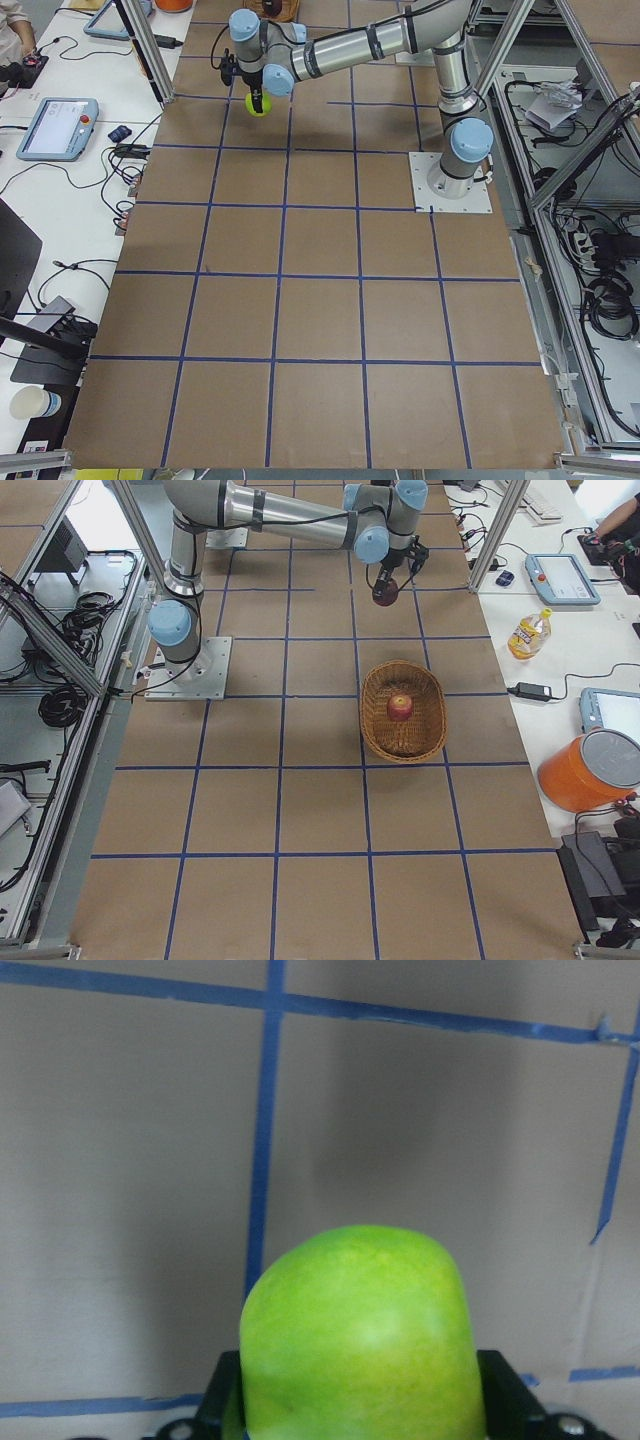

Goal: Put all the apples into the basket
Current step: 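Drop purple apple into basket with right while left sets green apple centrally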

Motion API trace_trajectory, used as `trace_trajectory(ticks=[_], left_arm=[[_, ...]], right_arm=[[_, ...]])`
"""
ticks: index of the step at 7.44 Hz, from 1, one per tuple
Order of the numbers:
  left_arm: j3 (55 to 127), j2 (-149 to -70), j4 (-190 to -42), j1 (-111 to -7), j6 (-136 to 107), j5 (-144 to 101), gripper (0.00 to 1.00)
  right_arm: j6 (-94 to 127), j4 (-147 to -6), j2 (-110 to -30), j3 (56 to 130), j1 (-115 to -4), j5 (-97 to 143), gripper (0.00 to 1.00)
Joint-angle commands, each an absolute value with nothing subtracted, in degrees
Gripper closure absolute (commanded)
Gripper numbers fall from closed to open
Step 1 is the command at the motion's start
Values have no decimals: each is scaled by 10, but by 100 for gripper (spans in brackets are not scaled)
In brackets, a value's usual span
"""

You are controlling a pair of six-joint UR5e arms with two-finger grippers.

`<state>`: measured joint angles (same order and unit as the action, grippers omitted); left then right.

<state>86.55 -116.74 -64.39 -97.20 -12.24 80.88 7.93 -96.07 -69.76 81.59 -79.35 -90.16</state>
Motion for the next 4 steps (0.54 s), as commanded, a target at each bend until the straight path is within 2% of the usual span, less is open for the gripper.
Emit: trace_trajectory(ticks=[1,3,4], left_arm=[[865,-1201,-610,-1071,-204,892,54],[868,-1230,-545,-1087,-241,889,52],[869,-1236,-544,-1101,-243,897,18]], right_arm=[[-148,-968,-695,818,-649,-927,100],[-269,-1040,-659,815,-578,-946,100],[-279,-1090,-620,814,-567,-956,100]])
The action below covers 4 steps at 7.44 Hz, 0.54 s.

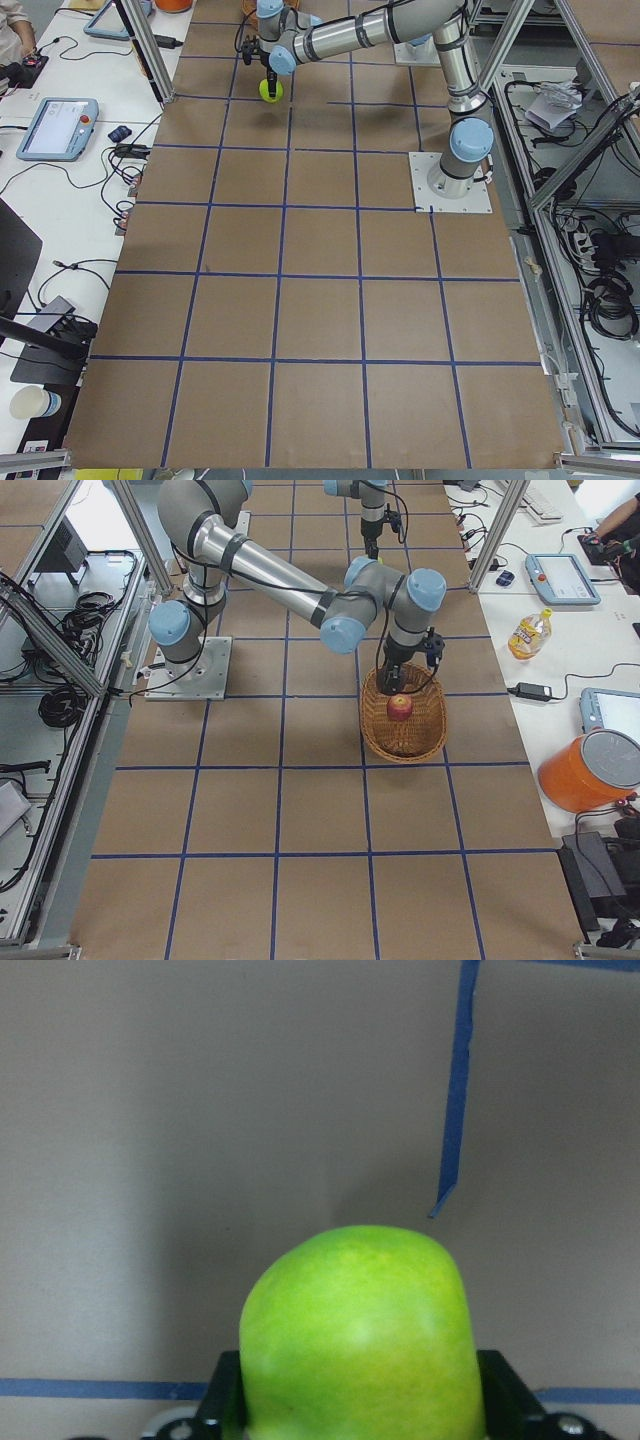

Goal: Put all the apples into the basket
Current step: 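Drop purple apple into basket with right while left sets green apple centrally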

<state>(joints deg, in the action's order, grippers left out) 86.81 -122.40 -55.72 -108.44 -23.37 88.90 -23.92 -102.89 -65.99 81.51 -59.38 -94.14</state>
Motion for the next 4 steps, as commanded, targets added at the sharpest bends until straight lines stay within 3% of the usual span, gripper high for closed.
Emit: trace_trajectory(ticks=[1,4], left_arm=[[869,-1237,-547,-1104,-245,895,0],[858,-1189,-616,-1085,-228,900,0]], right_arm=[[-279,-1125,-592,810,-563,-957,100],[-256,-1129,-582,812,-564,-948,100]])
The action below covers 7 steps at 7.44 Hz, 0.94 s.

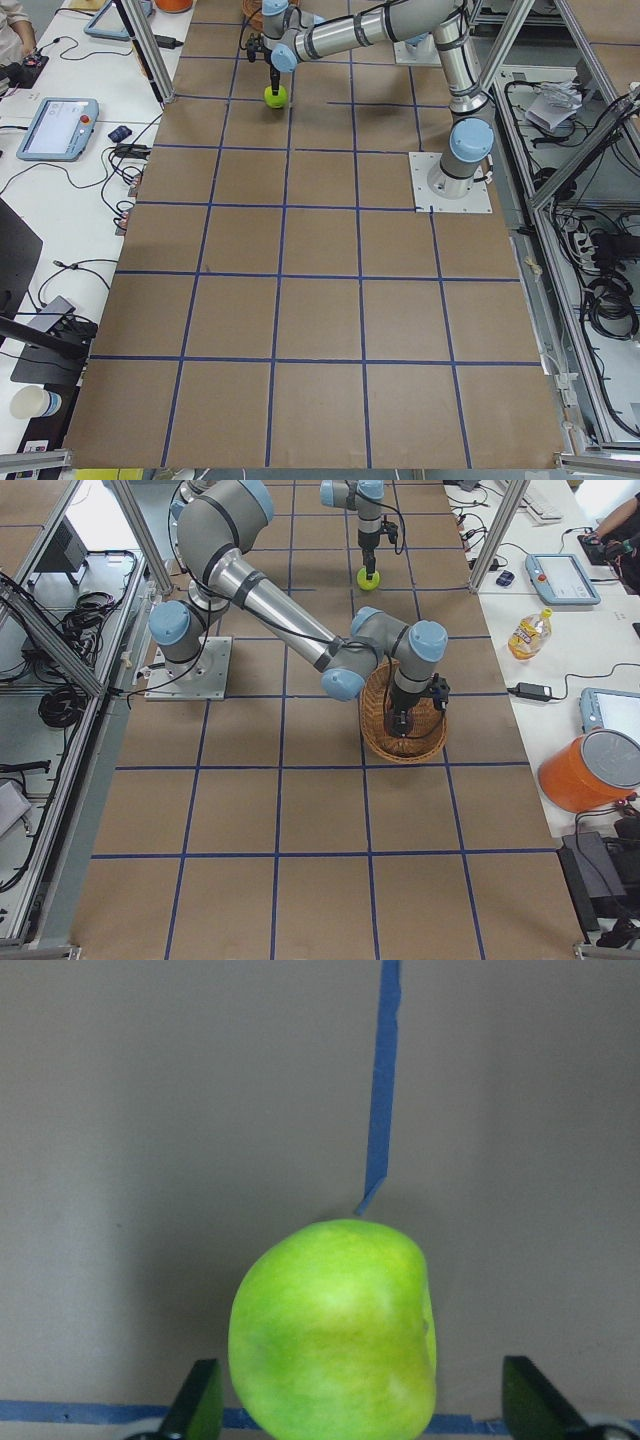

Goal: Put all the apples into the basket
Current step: 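Drop purple apple into basket with right while left sets green apple centrally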

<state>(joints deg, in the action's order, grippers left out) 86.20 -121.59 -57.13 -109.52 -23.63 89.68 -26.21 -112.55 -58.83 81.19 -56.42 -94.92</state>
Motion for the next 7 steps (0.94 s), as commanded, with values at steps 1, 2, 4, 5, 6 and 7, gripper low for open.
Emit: trace_trajectory(ticks=[1,2,4,5,6,7], left_arm=[[842,-1154,-670,-1051,-169,900,0],[814,-1126,-747,-998,-89,898,0],[796,-1074,-842,-955,-21,896,0],[795,-1037,-859,-930,-3,896,0],[795,-1004,-892,-898,29,894,0],[796,-983,-941,-875,92,893,0]], right_arm=[[-255,-1129,-581,813,-567,-947,100],[-256,-1129,-571,812,-568,-947,100],[-256,-1171,-553,812,-569,-927,100],[-256,-1175,-548,812,-569,-924,98],[-256,-1177,-539,811,-569,-924,56],[-255,-1179,-539,811,-569,-923,50]])
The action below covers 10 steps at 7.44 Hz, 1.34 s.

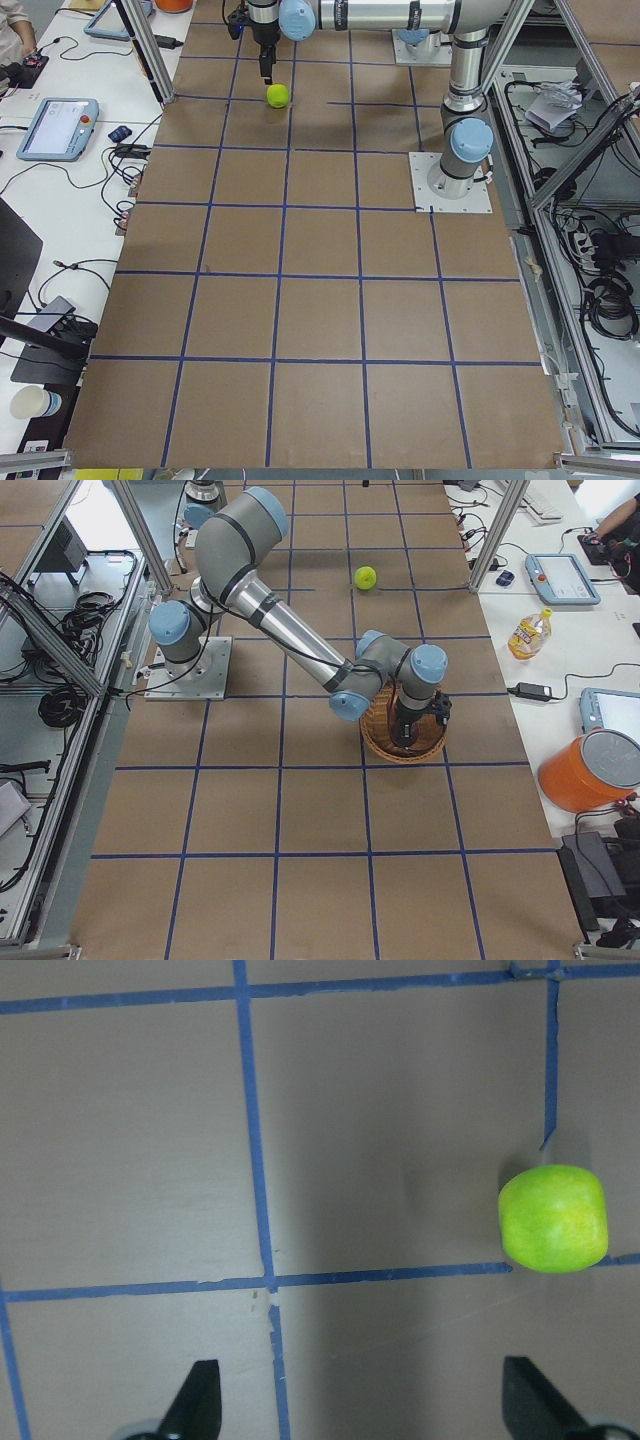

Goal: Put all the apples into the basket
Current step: 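Reach the right gripper to the green apple and grasp it while left withdraws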

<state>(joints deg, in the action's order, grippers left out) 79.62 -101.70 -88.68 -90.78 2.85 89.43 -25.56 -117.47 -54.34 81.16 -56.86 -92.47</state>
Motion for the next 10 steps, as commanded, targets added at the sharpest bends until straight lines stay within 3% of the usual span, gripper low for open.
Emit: trace_trajectory(ticks=[1,2,4,6,8,10], left_arm=[[793,-983,-941,-867,97,901,0],[794,-988,-937,-880,79,913,0],[810,-984,-877,-931,33,938,0],[809,-977,-884,-891,33,892,0],[816,-969,-884,-884,34,886,0],[810,-963,-930,-883,-13,922,0]], right_arm=[[-256,-1179,-538,811,-569,-924,5],[-256,-1176,-541,811,-569,-924,0],[-256,-1167,-553,811,-570,-925,0],[-255,-1051,-636,811,-576,-925,0],[-153,-942,-734,816,-661,-923,0],[65,-948,-726,817,-796,-850,0]])
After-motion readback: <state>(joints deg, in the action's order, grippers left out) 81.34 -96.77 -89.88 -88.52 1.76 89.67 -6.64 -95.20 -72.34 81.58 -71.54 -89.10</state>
